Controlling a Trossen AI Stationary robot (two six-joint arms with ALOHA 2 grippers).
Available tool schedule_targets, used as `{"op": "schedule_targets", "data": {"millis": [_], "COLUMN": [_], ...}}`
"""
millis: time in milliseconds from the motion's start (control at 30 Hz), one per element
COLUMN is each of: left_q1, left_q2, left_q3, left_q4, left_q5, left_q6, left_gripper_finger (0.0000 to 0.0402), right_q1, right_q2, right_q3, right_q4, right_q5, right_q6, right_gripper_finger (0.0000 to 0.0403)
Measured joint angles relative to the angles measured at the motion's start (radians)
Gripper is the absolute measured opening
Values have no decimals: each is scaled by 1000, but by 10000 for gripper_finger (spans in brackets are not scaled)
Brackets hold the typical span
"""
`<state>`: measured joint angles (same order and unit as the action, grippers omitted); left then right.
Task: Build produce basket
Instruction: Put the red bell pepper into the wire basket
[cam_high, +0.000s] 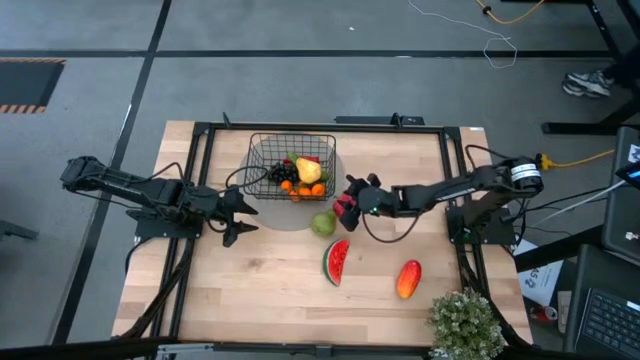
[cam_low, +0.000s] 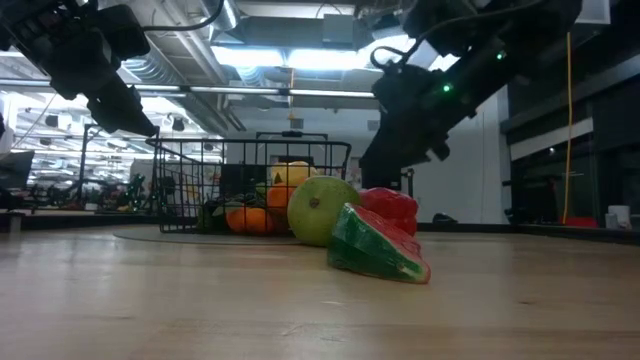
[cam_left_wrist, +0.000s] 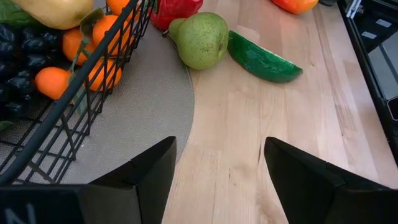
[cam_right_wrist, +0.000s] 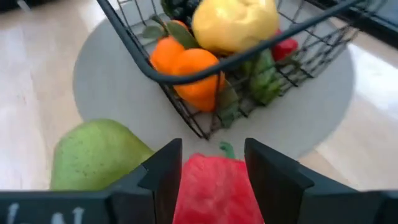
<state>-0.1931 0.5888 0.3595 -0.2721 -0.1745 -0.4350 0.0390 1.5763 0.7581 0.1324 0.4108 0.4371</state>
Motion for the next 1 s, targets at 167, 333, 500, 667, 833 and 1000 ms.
{"op": "schedule_targets", "data": {"millis": [167, 333, 500, 667, 833, 1000], "left_q1": [0, 0, 0, 0, 0, 0], "left_q2": [0, 0, 0, 0, 0, 0], "left_q3": [0, 0, 0, 0, 0, 0], "left_q4": [0, 0, 0, 0, 0, 0], "left_q5": [0, 0, 0, 0, 0, 0], "left_q6": [0, 0, 0, 0, 0, 0], "left_gripper_finger": [241, 241, 241, 241, 241, 241], "right_q1": [-22, -22, -22, -21, -21, -12], "right_q2": [61, 75, 71, 34, -57, -137], "right_q3": [0, 3, 7, 6, 2, -1], "right_q4": [40, 19, -28, -126, -291, -438], "right_q5": [-53, -49, -65, -82, -134, -238], "right_q6": [-1, 4, 12, 62, 139, 213], "right_gripper_finger": [177, 177, 177, 177, 177, 177]}}
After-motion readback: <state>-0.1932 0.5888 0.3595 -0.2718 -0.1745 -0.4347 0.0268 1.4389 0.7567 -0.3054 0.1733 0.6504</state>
